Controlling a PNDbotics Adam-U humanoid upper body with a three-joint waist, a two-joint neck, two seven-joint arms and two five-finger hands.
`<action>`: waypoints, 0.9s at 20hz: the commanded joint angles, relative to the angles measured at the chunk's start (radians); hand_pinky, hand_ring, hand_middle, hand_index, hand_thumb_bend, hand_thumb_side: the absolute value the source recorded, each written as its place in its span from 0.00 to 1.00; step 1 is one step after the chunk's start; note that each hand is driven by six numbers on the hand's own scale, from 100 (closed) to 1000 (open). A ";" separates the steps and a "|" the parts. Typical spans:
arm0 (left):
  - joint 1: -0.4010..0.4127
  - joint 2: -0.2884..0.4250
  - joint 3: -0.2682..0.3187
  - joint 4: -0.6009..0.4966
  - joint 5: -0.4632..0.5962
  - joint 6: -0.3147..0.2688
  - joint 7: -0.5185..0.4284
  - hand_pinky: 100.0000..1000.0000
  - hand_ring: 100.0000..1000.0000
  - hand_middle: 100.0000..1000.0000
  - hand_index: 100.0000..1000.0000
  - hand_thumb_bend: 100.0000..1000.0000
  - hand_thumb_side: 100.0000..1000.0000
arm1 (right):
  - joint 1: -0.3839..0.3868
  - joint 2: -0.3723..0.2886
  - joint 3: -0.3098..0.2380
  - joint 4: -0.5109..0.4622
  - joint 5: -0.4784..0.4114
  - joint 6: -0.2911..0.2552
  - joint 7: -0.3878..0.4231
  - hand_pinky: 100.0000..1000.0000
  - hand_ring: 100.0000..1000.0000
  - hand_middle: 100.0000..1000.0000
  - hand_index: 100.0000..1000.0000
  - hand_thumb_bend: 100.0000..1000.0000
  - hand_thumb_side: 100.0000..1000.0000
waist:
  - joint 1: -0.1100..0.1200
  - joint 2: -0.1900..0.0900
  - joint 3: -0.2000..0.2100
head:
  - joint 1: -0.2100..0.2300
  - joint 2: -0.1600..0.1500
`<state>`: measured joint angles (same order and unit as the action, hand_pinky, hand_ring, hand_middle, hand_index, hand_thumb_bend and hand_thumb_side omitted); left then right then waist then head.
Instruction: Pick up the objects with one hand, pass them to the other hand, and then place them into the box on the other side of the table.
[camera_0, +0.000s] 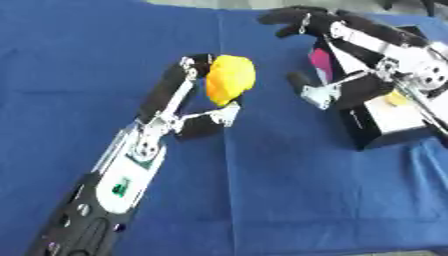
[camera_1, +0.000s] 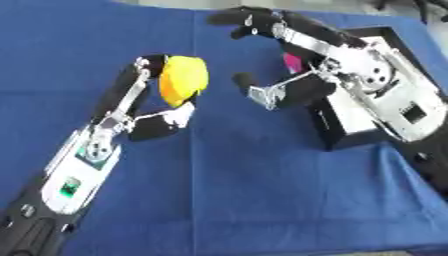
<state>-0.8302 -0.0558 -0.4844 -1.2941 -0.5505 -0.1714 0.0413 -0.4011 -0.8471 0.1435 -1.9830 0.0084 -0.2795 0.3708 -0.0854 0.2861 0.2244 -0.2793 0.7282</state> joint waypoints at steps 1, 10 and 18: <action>-0.025 -0.019 -0.002 -0.008 -0.015 -0.006 0.006 0.76 0.51 0.50 0.44 0.00 0.27 | -0.021 -0.022 -0.009 -0.002 0.027 0.010 0.006 0.89 1.00 0.93 1.00 0.00 0.11 | -0.014 0.003 0.008 | -0.007 -0.002; -0.024 -0.039 0.007 0.012 -0.050 -0.021 0.037 0.76 0.51 0.50 0.44 0.00 0.28 | -0.050 -0.009 0.000 0.020 0.129 0.029 0.082 0.89 1.00 0.90 1.00 0.00 0.14 | -0.021 0.019 0.044 | 0.020 -0.029; -0.022 -0.058 0.017 0.015 -0.043 -0.026 0.052 0.76 0.51 0.50 0.43 0.00 0.32 | -0.082 -0.001 0.001 0.059 0.176 0.041 0.094 0.89 1.00 0.89 1.00 0.00 0.16 | -0.021 0.029 0.066 | -0.007 -0.032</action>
<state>-0.8353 -0.0998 -0.4759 -1.2696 -0.5983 -0.1955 0.0875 -0.4696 -0.8297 0.1510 -1.9223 0.1759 -0.2387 0.4613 -0.0941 0.3216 0.2915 -0.2792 0.7086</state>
